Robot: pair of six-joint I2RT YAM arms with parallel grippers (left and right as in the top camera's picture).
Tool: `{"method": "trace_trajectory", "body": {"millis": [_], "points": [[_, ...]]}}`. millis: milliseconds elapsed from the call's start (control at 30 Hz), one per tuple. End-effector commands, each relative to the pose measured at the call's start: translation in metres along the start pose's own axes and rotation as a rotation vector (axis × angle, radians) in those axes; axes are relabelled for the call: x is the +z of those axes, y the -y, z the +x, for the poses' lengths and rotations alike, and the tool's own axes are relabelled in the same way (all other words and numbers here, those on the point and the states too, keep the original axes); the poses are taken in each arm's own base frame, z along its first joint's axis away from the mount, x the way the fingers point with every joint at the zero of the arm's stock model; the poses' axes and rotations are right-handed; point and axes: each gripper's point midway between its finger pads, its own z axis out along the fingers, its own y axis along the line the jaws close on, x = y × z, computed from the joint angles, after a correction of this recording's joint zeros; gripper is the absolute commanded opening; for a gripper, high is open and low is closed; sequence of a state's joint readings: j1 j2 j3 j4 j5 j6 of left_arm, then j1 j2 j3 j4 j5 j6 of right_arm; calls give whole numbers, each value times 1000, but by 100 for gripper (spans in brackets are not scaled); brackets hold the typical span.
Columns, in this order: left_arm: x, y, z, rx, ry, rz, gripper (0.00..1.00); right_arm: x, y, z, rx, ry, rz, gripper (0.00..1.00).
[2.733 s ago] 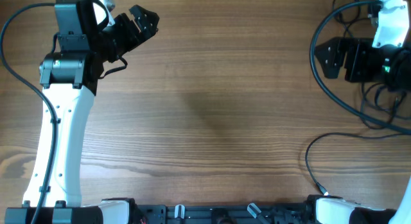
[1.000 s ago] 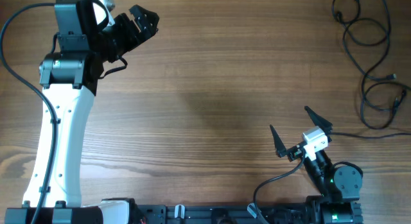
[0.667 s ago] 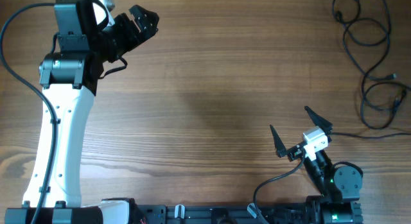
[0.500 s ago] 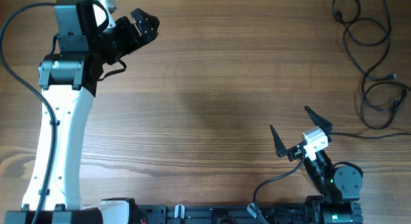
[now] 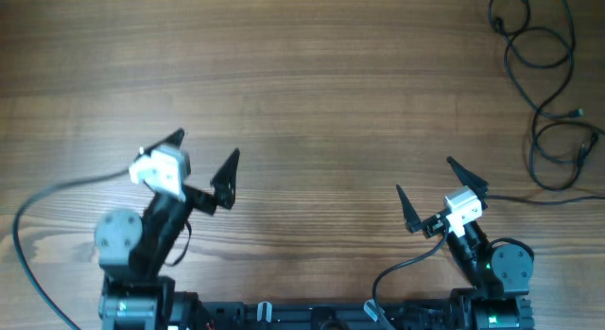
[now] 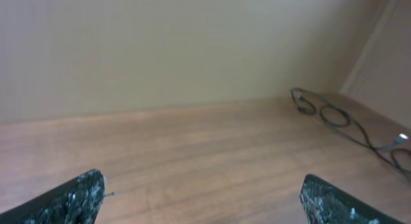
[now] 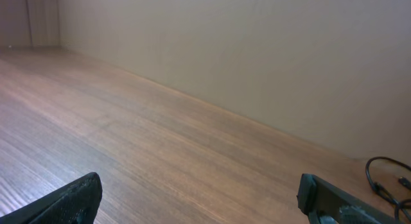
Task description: Untangle cables
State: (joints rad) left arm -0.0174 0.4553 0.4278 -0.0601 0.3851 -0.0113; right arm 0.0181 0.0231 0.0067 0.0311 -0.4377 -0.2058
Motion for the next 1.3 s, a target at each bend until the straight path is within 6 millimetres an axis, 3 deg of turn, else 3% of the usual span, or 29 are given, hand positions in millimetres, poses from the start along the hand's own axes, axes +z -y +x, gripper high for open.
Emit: {"method": "trace_trajectory", "body": {"millis": [0,233,400,1267], "points": [[-14,-3,30,48,38,-31,100,0,-3,-1,12,8,-15,100],[-24,-8,68,68,97,-64,100,0,-3,-1,12,8,-15,100],[-19,-16,100,42,31,-88,100,0,-3,-1,12,8,-15,100],[-19,-15,100,39,30,-84,100,0,-3,-1,12,8,-15,100]]}}
